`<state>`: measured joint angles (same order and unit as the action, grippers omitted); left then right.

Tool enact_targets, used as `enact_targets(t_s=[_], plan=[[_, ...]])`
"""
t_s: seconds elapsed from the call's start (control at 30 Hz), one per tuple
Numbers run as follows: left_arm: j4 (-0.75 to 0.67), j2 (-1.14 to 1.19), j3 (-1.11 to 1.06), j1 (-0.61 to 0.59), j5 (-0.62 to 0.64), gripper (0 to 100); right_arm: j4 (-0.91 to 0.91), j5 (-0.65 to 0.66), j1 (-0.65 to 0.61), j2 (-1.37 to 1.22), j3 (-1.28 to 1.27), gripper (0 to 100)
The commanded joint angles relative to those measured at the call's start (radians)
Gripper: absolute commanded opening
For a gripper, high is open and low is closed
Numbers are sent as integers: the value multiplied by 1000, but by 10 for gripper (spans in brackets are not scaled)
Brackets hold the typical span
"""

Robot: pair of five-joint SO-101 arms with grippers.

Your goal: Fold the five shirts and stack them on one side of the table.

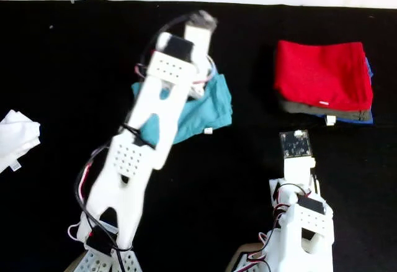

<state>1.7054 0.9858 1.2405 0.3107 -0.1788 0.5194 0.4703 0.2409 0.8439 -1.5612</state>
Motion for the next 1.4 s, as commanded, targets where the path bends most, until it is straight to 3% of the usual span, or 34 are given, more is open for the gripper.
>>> enact_targets(t_s=[0.0,0.17,0.33,0.57,0.67,0.8,1.0,1.37], plan=[[5,19,13,77,-11,18,-22,8,8,1,-16,6],[-74,88,13,166,-9,21,-22,8,8,1,-16,6],[-173,96,18,166,-6,21,-22,8,8,1,-16,6],[-68,36,186,90,-6,146,-35,8,8,1,-18,6],[-68,38,188,45,-6,150,-35,8,8,1,-18,6],[-216,58,136,2,0,117,-35,8,8,1,-18,6],[-462,136,137,-18,109,105,-35,8,8,1,-18,6],[-526,197,163,-65,110,101,-35,8,8,1,-18,6]])
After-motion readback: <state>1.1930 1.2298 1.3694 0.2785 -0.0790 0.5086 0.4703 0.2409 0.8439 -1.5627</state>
